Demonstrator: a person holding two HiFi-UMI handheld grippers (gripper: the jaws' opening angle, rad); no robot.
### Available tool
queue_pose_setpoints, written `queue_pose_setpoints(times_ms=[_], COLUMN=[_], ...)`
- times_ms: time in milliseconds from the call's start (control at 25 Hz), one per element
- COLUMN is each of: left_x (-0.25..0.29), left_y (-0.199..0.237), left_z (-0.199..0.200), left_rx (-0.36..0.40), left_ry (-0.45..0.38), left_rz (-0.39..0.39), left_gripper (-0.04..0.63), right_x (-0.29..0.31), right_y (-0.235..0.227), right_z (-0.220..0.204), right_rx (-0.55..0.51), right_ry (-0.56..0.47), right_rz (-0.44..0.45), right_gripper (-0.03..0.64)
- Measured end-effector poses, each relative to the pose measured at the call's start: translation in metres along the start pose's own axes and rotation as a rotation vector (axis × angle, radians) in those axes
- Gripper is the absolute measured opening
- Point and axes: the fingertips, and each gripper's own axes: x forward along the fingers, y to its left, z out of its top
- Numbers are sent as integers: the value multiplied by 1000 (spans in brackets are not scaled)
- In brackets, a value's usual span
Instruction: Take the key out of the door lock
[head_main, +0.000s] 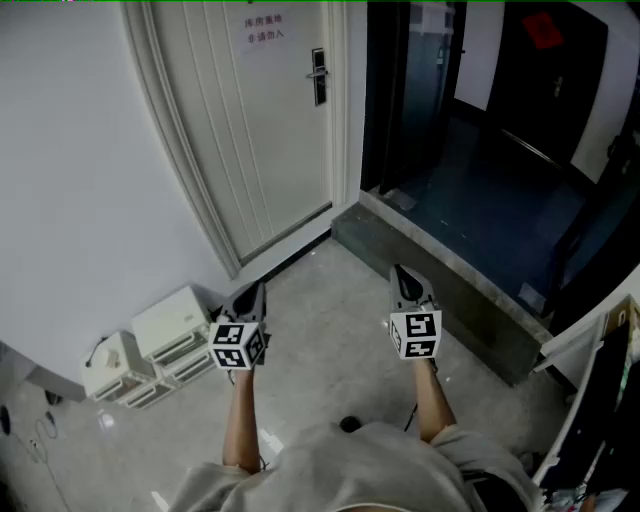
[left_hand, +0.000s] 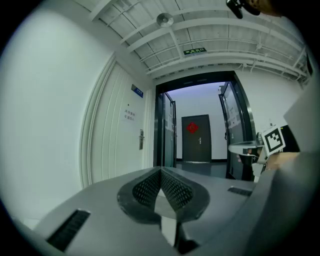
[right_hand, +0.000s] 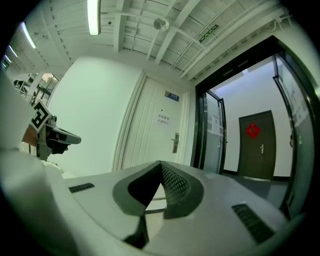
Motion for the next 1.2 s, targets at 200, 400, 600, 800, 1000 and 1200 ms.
queue_pose_setpoints(times_ms=[200,400,600,800,1000,1200], left_x=[4,9,16,29,47,66], left_y=[-7,-15,-24,-32,-44,-54], left_z=[-2,-6,-7,-7,-9,-14], left_rx=[-5,-9,-10,-14,-12,-13], left_ry=[1,6,6,6,4,15], left_rz=[-9,-14,-6,7,20,28], left_gripper=[17,17,17,17,17,17], right_x=[1,1,3,11,23,38], right_y=[-3,-9,-20,-32,-50,-66], right_z=[-5,-6,-7,-11,-17,-27], right_rx=[2,0,7,5,5,7], right_ry=[12,7,-7,-6,-15,-9], right_rz=[2,6,18,34,59,76], right_gripper=[21,21,23,21,22,23])
